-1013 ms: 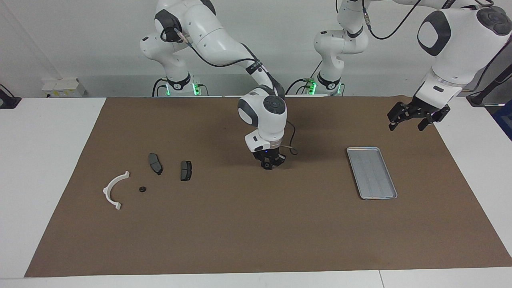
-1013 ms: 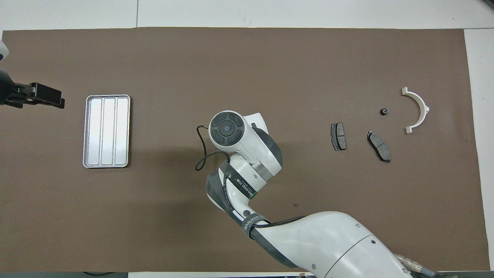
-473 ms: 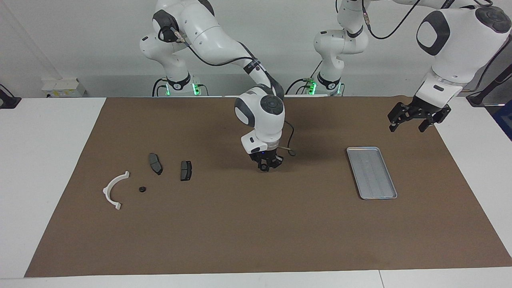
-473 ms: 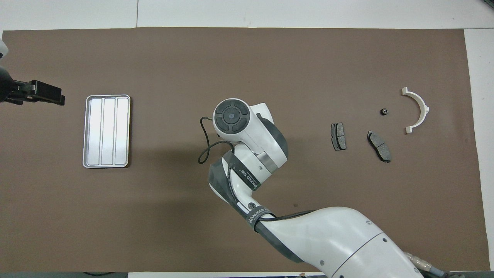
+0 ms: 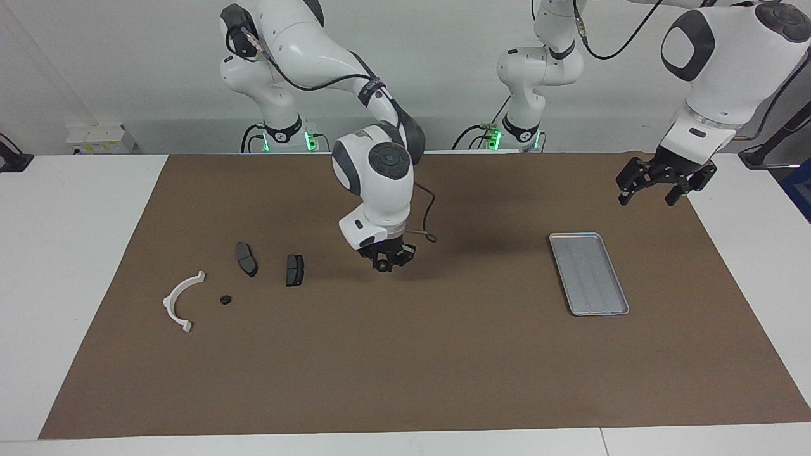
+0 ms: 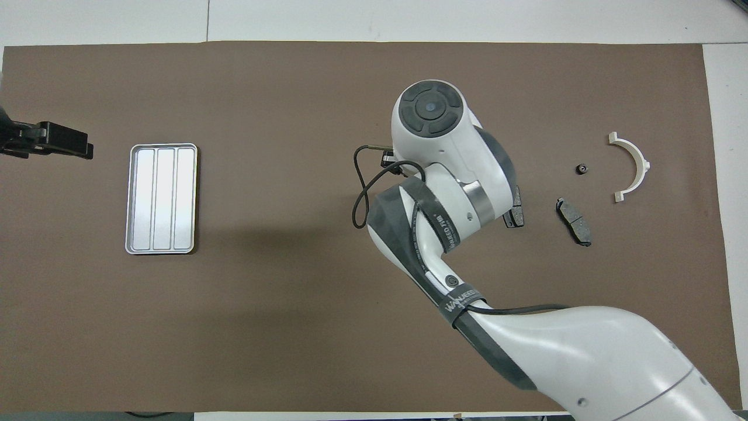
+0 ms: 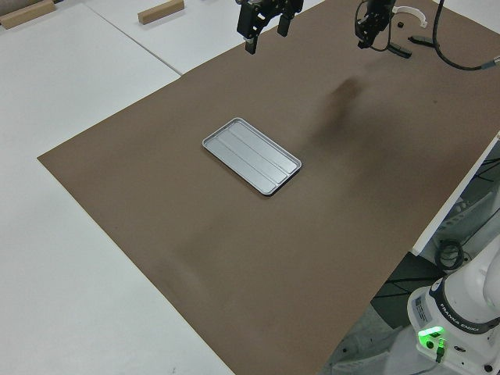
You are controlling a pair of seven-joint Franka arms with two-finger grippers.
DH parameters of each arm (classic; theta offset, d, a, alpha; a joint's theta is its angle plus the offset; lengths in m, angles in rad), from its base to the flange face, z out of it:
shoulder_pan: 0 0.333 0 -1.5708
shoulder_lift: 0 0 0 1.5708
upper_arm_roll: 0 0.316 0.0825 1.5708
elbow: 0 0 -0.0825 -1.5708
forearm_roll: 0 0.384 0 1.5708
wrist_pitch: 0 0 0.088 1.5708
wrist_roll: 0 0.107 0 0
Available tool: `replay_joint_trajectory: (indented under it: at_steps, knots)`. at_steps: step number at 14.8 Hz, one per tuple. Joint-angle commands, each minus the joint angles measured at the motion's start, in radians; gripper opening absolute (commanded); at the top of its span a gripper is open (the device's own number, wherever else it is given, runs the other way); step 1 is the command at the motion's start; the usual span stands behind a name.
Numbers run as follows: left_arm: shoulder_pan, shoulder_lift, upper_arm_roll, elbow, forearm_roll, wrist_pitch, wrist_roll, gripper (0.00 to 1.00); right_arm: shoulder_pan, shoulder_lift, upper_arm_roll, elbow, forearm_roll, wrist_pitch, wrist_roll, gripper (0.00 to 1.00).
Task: Place bearing gear from tray to pile
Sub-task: 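Carry the ring with the right gripper beside the white arc and release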
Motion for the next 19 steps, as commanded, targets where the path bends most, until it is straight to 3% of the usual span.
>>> replay_joint_trajectory:
  at_steps: [1, 9, 19]
  knots:
    - [-0.007, -0.031, 0.006, -0.037, 0.009, 0.008, 0.002, 1.0, -0.076, -0.059, 0.014, -0.014, 0.016, -0.063, -0.19, 0.0]
    - [-0.004, -0.031, 0.007, -0.037, 0.011, 0.007, 0.002, 1.0, -0.296, -0.078, 0.014, -0.063, 0.016, -0.031, -0.64, 0.0]
    - [-0.006, -0.031, 0.007, -0.037, 0.009, 0.007, 0.002, 1.0, -0.403, -0.122, 0.014, -0.339, 0.019, 0.321, -0.795, 0.0]
